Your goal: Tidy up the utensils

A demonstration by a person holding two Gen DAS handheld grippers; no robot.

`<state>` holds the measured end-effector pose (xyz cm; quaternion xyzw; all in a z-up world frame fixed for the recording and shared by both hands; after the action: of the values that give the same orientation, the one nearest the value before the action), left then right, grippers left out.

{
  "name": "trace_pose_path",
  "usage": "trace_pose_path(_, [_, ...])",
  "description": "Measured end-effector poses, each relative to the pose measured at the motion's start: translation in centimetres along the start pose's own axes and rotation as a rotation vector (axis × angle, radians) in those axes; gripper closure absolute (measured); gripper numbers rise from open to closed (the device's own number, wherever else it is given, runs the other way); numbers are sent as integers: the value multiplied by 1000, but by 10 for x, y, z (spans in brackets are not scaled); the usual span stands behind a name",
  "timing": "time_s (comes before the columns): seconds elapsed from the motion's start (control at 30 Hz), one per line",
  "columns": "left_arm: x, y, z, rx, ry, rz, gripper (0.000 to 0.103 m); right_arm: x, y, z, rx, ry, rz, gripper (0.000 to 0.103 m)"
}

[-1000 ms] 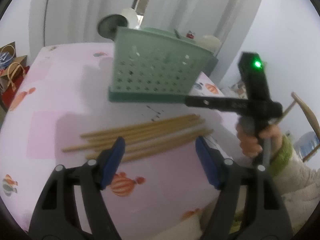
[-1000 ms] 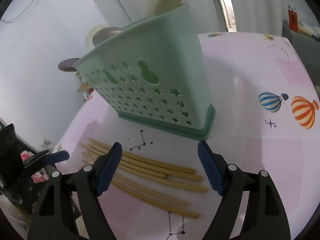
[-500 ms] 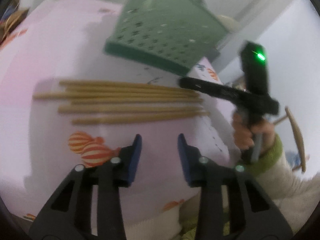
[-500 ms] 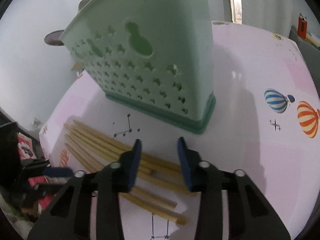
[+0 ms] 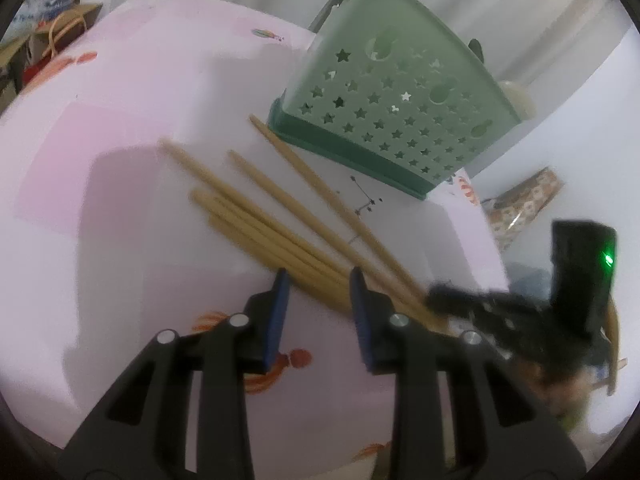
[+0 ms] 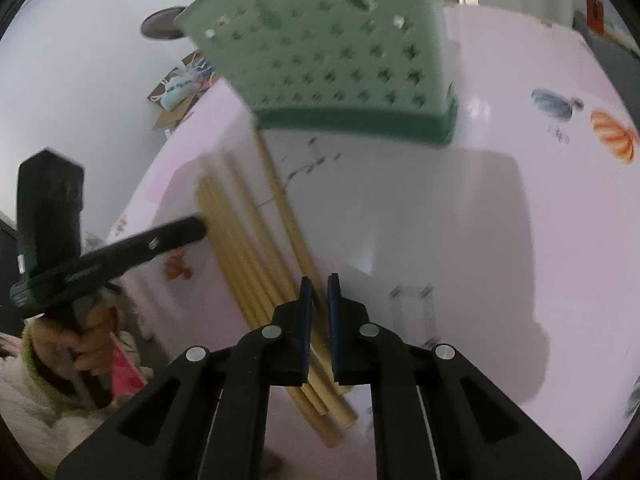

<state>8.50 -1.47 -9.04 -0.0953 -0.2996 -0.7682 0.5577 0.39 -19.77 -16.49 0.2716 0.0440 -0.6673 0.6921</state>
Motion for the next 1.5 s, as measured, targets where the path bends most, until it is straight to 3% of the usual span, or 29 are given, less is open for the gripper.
trace_pose_path(0.17, [2, 5, 1, 38, 97, -73, 75, -21, -18, -8, -23, 78, -30, 96])
trace_pose_path(0.37, [3, 1, 1, 44, 217, -139, 75, -9, -16, -1, 14, 39, -80, 96])
trace_pose_path(0.63, [14, -4, -12, 50, 299, -181, 79, 8, -14, 7, 35, 27, -112, 96])
trace_pose_path(0.8, [15, -3, -12, 53, 308, -200, 88, 8, -16, 7, 41, 33, -119, 96])
trace_pose_path(0.93, [7, -2, -8, 53, 276, -176, 89, 8, -15, 5, 42, 40, -122, 96])
trace_pose_path(1.2, [-18, 11, 2, 66, 363, -161, 96, 6, -16, 11, 28, -10, -64, 96])
trace_pose_path(1.43, [-34, 15, 9, 15, 362, -122, 96, 17, -21, 23, -35, -73, 2, 95])
trace_pose_path(1.5, [-35, 18, 9, 1, 344, -118, 91, 16, -16, 24, -44, -99, 30, 89])
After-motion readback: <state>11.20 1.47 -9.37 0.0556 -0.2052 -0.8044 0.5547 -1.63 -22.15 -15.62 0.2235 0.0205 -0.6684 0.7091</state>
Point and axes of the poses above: each gripper's, at about its wrist camera, not at the fingertips, and z roughly against the way its jaws point, x to its right, y to its top, the point moved 5 cm from there along -z, roughly the way its jaws point, and after that the axes turned 11 degrees about -x, right-handed, at the moved point
